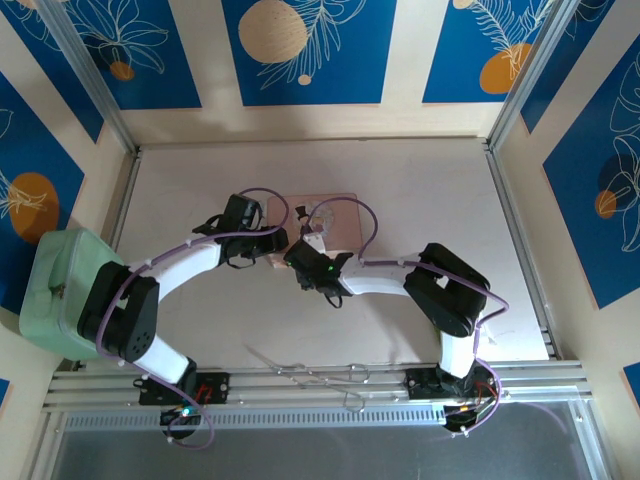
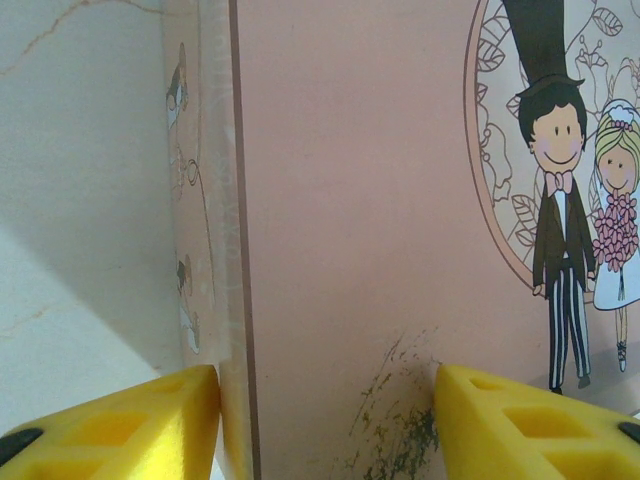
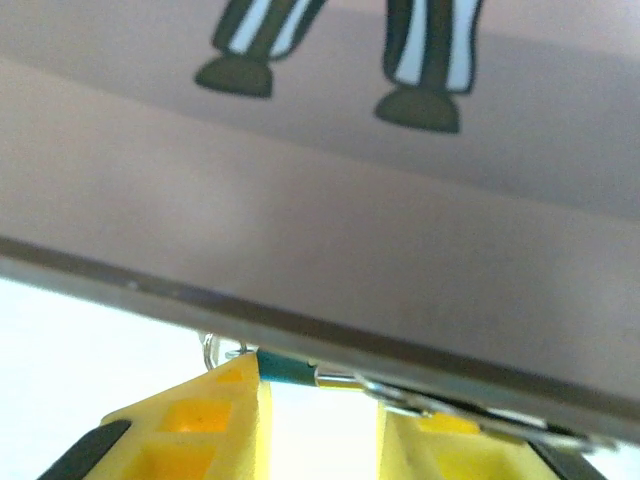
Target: Unlock a padlock with a key
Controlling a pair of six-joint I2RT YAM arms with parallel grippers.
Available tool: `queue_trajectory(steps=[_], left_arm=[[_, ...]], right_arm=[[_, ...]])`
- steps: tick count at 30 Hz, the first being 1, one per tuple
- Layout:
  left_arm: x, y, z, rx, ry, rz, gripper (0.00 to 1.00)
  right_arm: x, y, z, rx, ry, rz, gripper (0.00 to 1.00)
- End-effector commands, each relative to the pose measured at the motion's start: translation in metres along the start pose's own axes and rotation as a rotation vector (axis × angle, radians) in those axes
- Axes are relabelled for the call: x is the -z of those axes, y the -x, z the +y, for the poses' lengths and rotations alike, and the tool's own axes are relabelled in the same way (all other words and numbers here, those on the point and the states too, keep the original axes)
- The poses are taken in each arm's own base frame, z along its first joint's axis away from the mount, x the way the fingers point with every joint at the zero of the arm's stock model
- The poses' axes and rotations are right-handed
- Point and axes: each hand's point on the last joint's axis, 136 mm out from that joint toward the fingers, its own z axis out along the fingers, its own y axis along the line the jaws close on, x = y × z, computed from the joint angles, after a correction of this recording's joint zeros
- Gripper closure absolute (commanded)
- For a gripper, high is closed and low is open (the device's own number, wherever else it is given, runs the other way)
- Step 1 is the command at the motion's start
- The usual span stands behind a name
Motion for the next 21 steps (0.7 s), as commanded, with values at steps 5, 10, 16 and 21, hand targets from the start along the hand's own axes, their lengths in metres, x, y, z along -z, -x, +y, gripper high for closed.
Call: queue_trajectory(steps=[5, 10, 16, 21], left_arm=[[0.002, -0.007, -0.005, -0.002, -0.034, 0.017, 0.43], [0.001, -0.007, -0.004, 0.001, -0.032, 0.016, 0.44], [0.001, -0.009, -0.005, 0.000, -0.042, 0.021, 0.44], [0.002, -0.010, -0.004, 0.005, -0.043, 0.014, 0.44]], right_arm=[[0.013, -0.019, -0.010, -0.146, -0.016, 0.107, 0.77], [0.020, -0.014, -0.013, -0.253, 0.045, 0.109, 0.77], [0.030, 0.003, -0.010, -0.277, 0.095, 0.081, 0.77], [0.028, -0.001, -0.018, -0.292, 0.071, 0.108, 0.77]])
